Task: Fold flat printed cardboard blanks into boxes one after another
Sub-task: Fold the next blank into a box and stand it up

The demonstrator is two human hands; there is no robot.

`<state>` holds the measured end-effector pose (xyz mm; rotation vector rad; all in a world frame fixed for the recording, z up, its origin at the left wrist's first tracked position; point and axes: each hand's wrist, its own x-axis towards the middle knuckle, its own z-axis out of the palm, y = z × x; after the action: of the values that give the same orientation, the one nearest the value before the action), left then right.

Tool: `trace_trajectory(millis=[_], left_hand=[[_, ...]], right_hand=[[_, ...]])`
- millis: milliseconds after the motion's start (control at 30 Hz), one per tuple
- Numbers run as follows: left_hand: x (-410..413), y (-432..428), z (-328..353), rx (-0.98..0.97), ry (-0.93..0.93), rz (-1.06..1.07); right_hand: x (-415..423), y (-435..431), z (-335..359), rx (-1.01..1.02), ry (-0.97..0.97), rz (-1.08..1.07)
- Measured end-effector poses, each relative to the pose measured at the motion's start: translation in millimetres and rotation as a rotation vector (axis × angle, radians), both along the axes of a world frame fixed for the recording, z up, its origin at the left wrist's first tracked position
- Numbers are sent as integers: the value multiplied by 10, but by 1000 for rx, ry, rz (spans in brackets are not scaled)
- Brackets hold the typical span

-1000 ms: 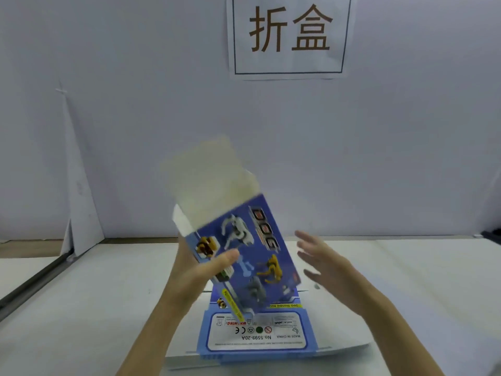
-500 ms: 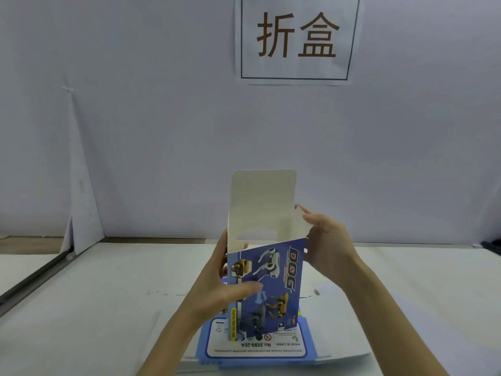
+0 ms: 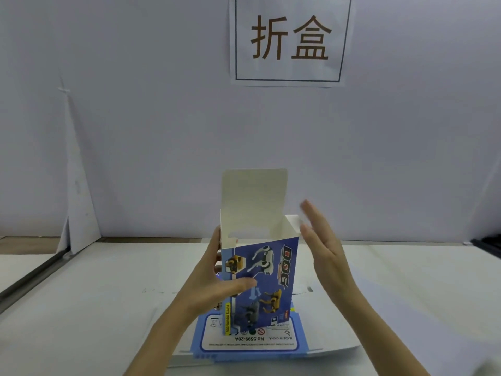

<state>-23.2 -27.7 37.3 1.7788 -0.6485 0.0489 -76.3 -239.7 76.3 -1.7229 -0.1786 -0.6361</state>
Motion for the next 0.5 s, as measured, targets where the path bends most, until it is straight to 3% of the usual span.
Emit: trace_trajectory(millis=[133,267,367,500], left_hand=[[-172,96,240,-67,-240,130],[-104,293,485,169,-611,215],[-70,379,418,225,-633,228],[-204,327,68,52,-547,254]], right_hand=[[-78,-46,-73,-223,-20,75],[-85,-67,-24,-355,-36,41],[-88,-55,-24,-376,-40,18],[-125,-47,-72,-286,-50,44]])
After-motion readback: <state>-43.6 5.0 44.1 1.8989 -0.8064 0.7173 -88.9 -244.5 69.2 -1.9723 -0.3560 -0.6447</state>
